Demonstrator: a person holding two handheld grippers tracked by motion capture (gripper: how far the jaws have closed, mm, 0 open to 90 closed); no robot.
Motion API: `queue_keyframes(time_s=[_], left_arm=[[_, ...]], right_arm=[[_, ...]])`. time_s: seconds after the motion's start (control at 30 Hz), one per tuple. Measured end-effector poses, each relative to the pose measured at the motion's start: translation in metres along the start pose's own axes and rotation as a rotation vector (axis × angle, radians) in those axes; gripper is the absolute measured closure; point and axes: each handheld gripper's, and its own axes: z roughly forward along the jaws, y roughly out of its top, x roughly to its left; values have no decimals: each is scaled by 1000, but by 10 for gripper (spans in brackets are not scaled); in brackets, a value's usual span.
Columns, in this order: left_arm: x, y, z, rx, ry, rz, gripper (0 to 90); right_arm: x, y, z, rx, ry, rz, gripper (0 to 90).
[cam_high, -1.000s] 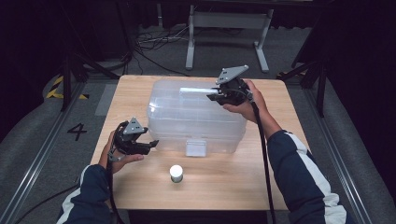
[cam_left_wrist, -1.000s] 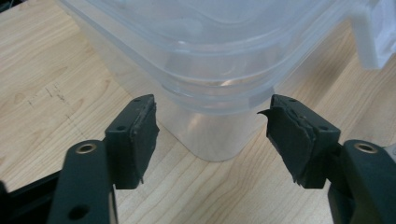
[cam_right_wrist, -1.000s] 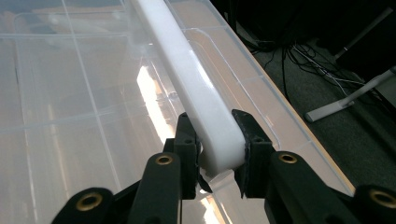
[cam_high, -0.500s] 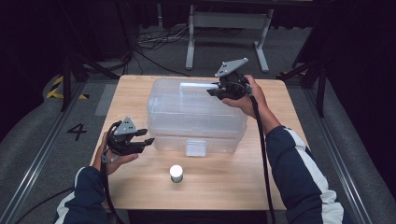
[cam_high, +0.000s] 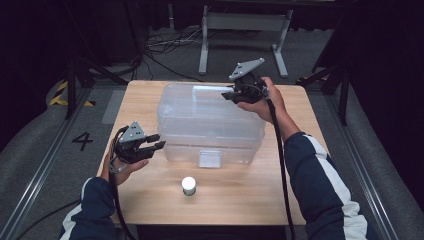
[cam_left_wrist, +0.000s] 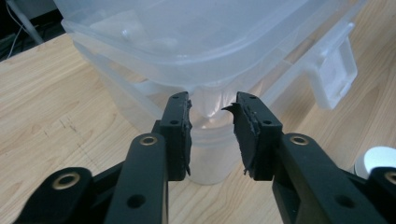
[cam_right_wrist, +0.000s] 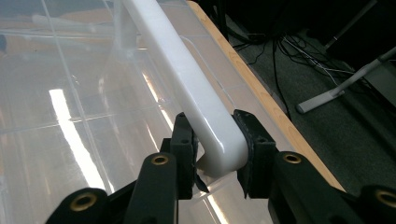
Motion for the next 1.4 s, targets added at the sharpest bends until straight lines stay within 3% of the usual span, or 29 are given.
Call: queue_keyframes(time_s=[0.17, 0.5, 0.77, 0.9, 1.03, 1.17, 1.4], left_arm=[[2, 0, 4, -14, -7, -26, 725], [4, -4, 3, -55, -37, -32, 850], [1, -4, 4, -44, -17, -4, 898], [-1, -4, 5, -36, -20, 10, 899], [-3, -2, 5, -37, -25, 32, 899], [-3, -2, 5, -34, -24, 38, 900], [-3, -2, 5, -32, -20, 42, 900]], right_arm=[[0, 0, 0, 4, -2, -6, 714], [3, -1, 0, 0, -12, -7, 713], [6, -4, -3, -9, -26, -11, 698], [8, -9, -10, -24, -34, -15, 673], [5, -20, -18, -79, -13, 14, 697], [1, -29, -26, -100, -11, 36, 684], [-5, -41, -48, -141, -47, 50, 662]])
